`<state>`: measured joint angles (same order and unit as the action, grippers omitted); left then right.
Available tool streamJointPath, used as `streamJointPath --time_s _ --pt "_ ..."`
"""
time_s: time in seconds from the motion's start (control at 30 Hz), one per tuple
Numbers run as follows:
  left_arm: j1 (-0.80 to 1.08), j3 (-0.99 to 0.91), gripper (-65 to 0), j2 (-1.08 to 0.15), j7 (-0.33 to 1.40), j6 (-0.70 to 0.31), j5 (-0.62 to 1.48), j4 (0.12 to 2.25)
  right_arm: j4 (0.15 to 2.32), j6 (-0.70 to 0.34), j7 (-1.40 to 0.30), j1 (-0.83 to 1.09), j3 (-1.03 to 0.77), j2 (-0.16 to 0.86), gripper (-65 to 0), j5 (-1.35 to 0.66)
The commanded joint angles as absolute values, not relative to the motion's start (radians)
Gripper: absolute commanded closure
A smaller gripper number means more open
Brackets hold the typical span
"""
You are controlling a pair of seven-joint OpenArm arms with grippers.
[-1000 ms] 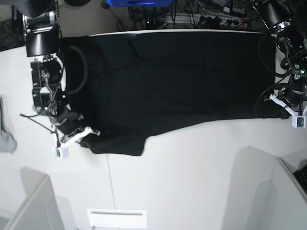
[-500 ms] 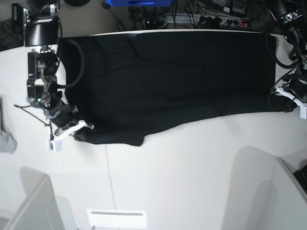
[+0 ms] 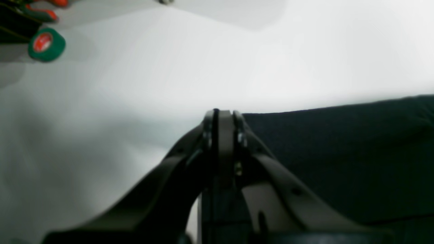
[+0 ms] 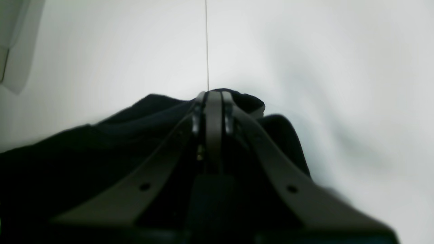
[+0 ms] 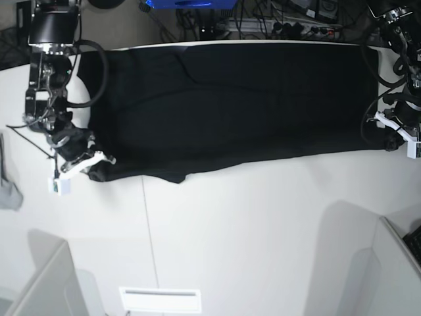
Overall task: Fold the T-shirt properly
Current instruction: 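Fold the hem up over the shirt toward the collar with both grippers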
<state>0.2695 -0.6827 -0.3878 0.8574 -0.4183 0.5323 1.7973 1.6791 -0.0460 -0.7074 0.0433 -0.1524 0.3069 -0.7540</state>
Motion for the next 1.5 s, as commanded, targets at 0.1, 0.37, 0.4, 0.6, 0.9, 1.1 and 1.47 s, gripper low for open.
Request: streamJointPath --time_s 0.1,0.37,0.4,0.6,0.9,1.1,1.47 --pt "0.291 -0.690 0.0 -0.410 0.837 -0.414 0.541 1.822 1.739 -0.054 -0.719 0.056 -0.185 0.318 0.0 -0.762" --pt "0.352 -0.690 0.0 -0.409 0.837 -0.414 0.541 1.868 1.804 -0.054 -0.720 0.124 -0.214 0.318 0.0 -0.763" --pt "0.355 -0.691 0.0 -0.410 0.837 -0.414 0.541 1.874 1.813 -0.054 -0.720 0.131 -0.214 0.318 0.0 -0.763" --pt "0.383 -0.737 0.0 -0.407 0.837 -0.414 0.541 1.882 1.834 -0.054 -0.722 0.179 -0.266 0.318 0.0 -0.886" --pt "0.433 -0.746 0.0 -0.407 0.837 -0.415 0.541 1.929 1.897 -0.054 -0.832 0.205 -0.325 0.320 0.0 -0.932" --pt "0.463 -0.748 0.0 -0.407 0.837 -0.415 0.541 1.934 1.908 -0.054 -0.834 0.248 -0.340 0.320 0.0 -0.934" --pt "0.501 -0.748 0.0 -0.409 0.835 -0.415 0.541 1.937 1.959 -0.054 -0.885 0.329 -0.397 0.317 0.0 -0.935"
